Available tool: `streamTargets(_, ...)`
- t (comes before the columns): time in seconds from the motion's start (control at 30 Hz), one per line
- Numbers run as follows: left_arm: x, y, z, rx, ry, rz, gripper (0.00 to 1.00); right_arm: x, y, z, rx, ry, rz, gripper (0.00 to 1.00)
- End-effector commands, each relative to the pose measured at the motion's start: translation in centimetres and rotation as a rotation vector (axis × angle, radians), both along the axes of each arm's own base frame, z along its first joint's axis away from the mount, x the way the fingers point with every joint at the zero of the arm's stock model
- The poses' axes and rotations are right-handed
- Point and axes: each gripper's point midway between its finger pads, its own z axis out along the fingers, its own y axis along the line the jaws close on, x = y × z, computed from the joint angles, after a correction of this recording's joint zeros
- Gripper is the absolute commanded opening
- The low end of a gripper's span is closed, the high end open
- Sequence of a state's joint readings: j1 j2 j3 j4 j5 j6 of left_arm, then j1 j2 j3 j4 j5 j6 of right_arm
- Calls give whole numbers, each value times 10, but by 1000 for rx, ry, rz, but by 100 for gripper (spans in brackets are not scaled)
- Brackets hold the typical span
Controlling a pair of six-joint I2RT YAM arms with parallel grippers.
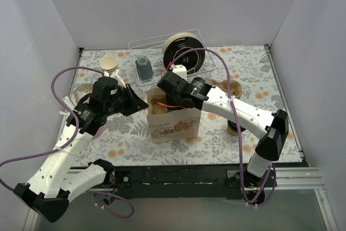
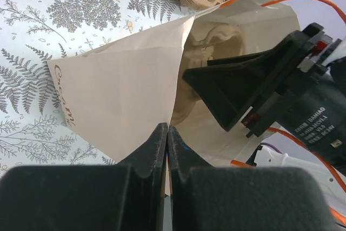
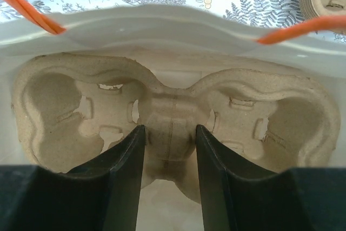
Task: Pack the takeout coffee
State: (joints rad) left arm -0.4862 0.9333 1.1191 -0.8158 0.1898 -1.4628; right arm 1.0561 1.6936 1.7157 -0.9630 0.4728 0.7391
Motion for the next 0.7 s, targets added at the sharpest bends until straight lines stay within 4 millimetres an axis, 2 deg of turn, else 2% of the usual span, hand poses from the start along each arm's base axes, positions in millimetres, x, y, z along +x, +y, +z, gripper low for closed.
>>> streamTargets(0.0,-10,-3,12,-45,-17,-35,0,8,-2,-13,-25,-25,-45,24)
streamTargets(0.33,-17,-2,12,-56,-14,-39,0,7,-9,-42,-144,-12,-44,23)
streamTargets(0.5,-21,-5,10,-80,13,-48,0,5,-10,-48,-138,-14,-59,23)
streamTargets(0.67,-25,-6,0,-85,46,-49,0,-1,-16,-66,-124,-2,-79,25)
